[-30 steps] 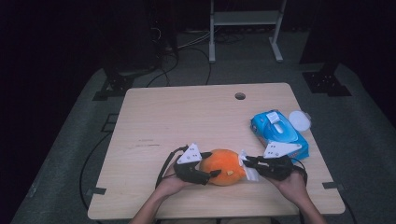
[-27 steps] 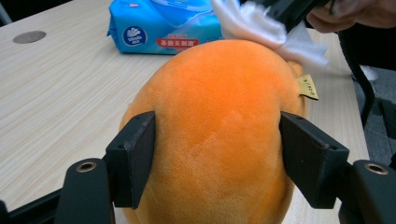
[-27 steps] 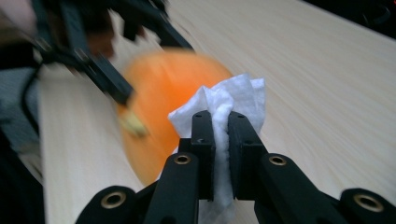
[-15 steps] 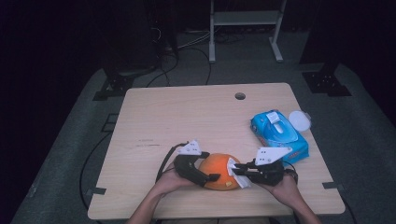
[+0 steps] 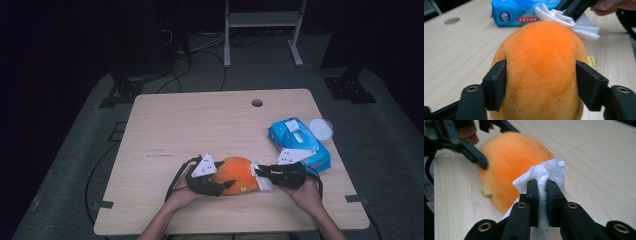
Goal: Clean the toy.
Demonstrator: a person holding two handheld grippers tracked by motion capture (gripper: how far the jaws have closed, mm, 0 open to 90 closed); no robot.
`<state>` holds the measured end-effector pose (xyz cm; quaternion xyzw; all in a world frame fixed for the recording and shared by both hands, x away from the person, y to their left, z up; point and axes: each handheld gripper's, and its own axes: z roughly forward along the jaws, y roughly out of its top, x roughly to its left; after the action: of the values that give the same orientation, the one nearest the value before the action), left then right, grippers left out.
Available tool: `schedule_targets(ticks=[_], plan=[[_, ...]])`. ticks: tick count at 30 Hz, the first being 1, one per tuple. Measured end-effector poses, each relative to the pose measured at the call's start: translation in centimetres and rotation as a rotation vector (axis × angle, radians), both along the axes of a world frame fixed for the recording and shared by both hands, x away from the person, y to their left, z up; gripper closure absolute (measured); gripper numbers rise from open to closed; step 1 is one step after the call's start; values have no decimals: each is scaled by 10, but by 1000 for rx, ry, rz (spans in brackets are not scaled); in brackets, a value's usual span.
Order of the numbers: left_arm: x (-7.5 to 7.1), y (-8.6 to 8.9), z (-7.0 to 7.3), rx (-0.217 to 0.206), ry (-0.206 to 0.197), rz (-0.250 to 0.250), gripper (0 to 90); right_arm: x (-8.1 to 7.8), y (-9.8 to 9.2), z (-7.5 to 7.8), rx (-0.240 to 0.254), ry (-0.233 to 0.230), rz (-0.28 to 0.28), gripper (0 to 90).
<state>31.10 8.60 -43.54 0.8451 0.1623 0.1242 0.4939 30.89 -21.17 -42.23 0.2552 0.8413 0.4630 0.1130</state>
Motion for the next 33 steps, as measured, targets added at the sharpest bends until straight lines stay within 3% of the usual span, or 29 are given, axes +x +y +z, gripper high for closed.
schedule_targets(ticks=[4, 7, 9, 12, 15, 17, 19, 21, 22, 24, 26, 27, 28, 30, 31, 33], plan=[[-1, -5, -1, -2, -6, -3, 270, -5, 5, 4, 6, -18, 9, 812], [-6, -11, -1, 18, -45, -22, 261, -11, 17, 14, 66, -36, 68, 812], [-8, -12, -1, 39, -64, -26, 261, -11, 22, 15, 40, -55, 79, 812], [-6, -10, -1, 29, -51, -28, 261, -6, 17, 8, 52, -24, 66, 812], [-6, -10, -2, 22, -47, -31, 260, -2, 5, 3, 7, -20, 7, 812], [-7, -11, -1, 25, -48, -33, 259, -1, 1, 1, 17, -1, -8, 812], [-8, -13, 0, 36, -56, -36, 261, -4, 5, 7, 46, -8, 16, 812], [-11, -17, 0, 53, -75, -45, 261, -9, 16, 14, 97, -18, 78, 812], [-12, -18, 1, 66, -86, -48, 259, -11, 23, 16, 72, -37, 90, 812], [-11, -17, 2, 63, -71, -53, 227, -12, 30, 15, 14, -63, 98, 812], [-6, -11, 5, 6, -28, -44, 182, -8, 24, 10, 38, -28, 87, 812], [-2, -7, 6, -25, 8, -33, 164, -7, 20, 10, 35, -25, 80, 812], [0, -5, 7, -31, 30, -17, 125, -6, 16, 8, 30, -26, 63, 812], [8, -1, 4, -44, 121, -10, 107, -5, 9, 8, 28, -21, 45, 812], [9, 0, 2, -48, 138, -7, 121, -5, 8, 8, 20, -23, 38, 812], [6, -1, 0, -38, 112, -11, 196, -5, 8, 9, 3, -30, 29, 812]])
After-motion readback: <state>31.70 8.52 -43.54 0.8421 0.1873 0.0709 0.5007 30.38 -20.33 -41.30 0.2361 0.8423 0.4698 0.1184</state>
